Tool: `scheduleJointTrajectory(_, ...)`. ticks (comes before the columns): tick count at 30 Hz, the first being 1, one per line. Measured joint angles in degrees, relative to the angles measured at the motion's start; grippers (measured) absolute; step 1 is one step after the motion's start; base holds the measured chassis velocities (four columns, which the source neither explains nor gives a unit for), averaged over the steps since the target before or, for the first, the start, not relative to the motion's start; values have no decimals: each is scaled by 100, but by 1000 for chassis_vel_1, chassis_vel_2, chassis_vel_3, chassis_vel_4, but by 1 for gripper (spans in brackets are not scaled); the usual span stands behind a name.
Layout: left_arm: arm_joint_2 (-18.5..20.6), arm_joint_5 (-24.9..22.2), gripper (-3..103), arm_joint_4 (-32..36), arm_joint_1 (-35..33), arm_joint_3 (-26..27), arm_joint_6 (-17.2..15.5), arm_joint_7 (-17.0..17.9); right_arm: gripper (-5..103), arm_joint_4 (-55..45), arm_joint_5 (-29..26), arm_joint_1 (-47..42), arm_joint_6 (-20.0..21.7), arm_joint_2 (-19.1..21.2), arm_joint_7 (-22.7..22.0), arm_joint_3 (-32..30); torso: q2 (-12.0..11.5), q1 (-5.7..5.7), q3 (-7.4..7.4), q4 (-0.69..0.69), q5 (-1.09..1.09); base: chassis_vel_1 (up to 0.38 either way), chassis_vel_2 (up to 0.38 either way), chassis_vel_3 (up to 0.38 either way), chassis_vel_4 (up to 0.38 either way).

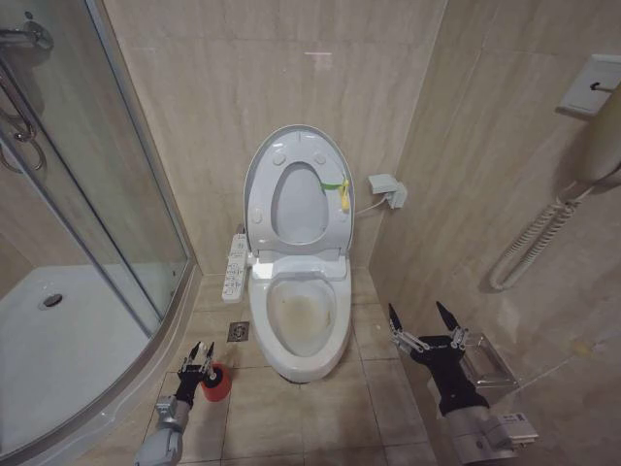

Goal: Open the toilet lid, clean the toilet bowl with a toilet brush, close the toilet lid, and flush.

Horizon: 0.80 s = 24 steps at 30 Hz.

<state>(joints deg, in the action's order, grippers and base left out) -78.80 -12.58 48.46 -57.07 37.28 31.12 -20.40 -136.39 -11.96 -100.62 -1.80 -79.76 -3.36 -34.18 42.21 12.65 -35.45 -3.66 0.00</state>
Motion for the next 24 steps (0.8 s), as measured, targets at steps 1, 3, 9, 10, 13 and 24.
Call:
scheduleJointTrajectory(1,0,0,49,0,0,0,0,0,100,0,0,0,0,0,0,0,0,0,0,0,0,0,0,0,0)
scheduleJointTrajectory(3,1,-20,49,-35,-1,15,44,-9,100,0,0,0,0,0,0,0,0,0,0,0,0,0,0,0,0)
scheduleJointTrajectory(9,-1,-30,22,-36,-43,27,129,-50,100,0,0,0,0,0,0,0,0,0,0,-1,0,0,0,0,0)
scheduleJointTrajectory(10,-1,-30,22,-36,-43,27,129,-50,100,0,0,0,0,0,0,0,0,0,0,-1,0,0,0,0,0)
scheduleJointTrajectory(13,-2,-8,21,-42,-82,28,220,-101,100,0,0,0,0,0,0,0,0,0,0,0,0,0,0,0,0)
scheduleJointTrajectory(24,-45,-45,21,-59,-131,54,256,-84,100,0,0,0,0,0,0,0,0,0,0,0,1,0,0,0,0)
